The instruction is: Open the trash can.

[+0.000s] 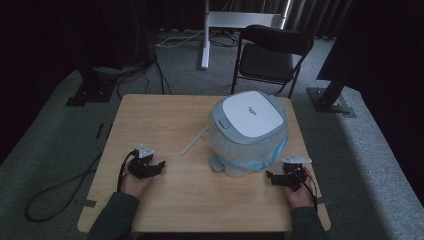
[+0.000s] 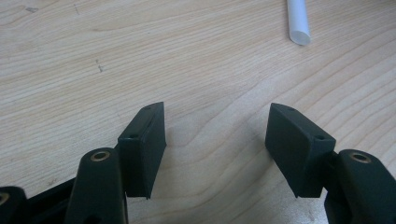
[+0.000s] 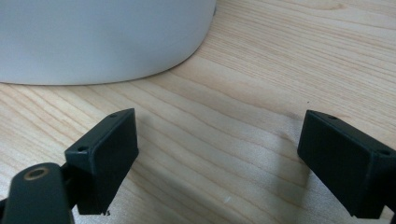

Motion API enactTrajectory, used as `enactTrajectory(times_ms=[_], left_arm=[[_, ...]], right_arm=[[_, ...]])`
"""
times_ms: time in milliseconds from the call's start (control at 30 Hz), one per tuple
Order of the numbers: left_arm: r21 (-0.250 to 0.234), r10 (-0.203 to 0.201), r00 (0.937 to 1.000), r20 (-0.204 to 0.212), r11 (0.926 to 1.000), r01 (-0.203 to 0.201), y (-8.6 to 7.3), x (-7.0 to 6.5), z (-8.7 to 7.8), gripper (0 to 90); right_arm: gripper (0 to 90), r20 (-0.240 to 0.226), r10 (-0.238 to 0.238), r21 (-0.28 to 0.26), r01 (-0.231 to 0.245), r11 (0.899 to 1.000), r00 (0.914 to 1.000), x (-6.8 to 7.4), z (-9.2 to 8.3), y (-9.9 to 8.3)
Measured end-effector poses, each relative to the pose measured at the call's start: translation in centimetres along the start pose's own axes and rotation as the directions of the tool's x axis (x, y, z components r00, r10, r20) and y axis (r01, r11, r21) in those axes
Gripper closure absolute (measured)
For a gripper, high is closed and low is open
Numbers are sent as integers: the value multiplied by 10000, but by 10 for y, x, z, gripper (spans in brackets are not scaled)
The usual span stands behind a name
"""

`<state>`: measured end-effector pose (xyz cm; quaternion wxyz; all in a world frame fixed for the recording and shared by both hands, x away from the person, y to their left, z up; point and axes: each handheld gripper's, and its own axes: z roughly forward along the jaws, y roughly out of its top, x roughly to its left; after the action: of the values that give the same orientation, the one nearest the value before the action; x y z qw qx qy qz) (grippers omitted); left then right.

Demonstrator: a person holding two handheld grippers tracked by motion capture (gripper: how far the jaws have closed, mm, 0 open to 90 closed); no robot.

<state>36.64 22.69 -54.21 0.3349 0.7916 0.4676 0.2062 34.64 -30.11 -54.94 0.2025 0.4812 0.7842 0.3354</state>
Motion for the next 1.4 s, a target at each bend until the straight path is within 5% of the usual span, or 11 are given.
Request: enactTrajectory(times_ms=[700,1400], left_arm=[[-224,-282,9981,554,9993,295,9,4,-15,441],[-549,37,9954,959,9985,16,23,2,-28,491]], right_arm=[[112,182,191,-30,-190,9998,9997,0,0,0],[112,226,219,-30,-218,9998,9995,0,0,-1]])
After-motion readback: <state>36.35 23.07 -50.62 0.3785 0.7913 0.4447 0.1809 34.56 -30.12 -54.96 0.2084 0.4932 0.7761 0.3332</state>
